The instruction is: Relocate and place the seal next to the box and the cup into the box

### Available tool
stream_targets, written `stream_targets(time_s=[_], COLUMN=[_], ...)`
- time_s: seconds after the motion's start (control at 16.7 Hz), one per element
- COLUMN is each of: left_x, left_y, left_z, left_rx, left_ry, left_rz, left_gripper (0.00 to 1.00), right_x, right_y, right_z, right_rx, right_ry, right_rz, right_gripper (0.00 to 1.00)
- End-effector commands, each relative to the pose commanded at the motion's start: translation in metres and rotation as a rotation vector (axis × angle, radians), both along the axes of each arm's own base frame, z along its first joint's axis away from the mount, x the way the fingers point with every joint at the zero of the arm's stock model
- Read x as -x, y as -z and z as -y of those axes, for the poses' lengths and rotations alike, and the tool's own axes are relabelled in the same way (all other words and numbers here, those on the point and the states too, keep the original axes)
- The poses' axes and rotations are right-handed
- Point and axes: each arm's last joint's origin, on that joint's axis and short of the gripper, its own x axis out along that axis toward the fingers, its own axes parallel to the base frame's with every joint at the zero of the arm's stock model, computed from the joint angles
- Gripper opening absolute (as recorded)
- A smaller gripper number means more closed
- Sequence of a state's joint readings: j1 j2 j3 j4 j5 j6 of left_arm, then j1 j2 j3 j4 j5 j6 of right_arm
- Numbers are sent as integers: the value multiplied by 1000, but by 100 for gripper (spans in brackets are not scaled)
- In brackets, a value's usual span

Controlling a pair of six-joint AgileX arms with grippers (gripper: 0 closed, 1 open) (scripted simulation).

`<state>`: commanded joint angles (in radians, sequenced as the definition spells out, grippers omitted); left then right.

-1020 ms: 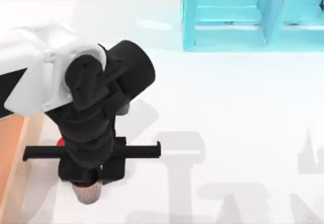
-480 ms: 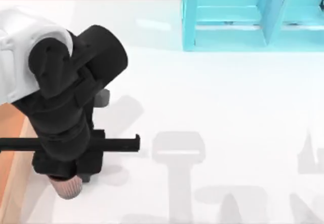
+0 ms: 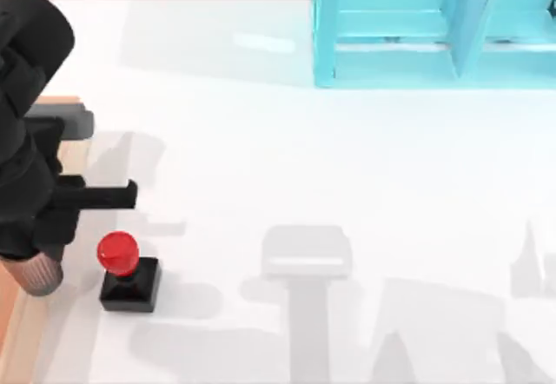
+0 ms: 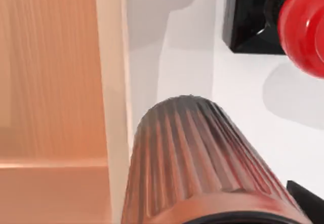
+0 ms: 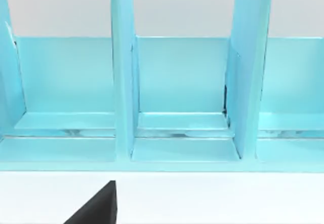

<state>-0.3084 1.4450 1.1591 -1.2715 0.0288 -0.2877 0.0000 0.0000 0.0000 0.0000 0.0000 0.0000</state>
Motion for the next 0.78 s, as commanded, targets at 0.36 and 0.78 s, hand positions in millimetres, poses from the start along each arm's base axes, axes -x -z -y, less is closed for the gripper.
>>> stream_targets(time_s=[0.36, 0.78], left_x=[-6, 13], left_y=[3, 9], left_z=[-96, -155], left_rx=[21, 35], left_ry=[-16, -1], left_rz=[5, 6], left_gripper=[0, 0], right_x=[0, 0], right_y=[0, 0], right_z=[0, 0], right_rx=[0, 0], right_ry=[0, 0], right_rz=[0, 0], right_gripper=[100, 100])
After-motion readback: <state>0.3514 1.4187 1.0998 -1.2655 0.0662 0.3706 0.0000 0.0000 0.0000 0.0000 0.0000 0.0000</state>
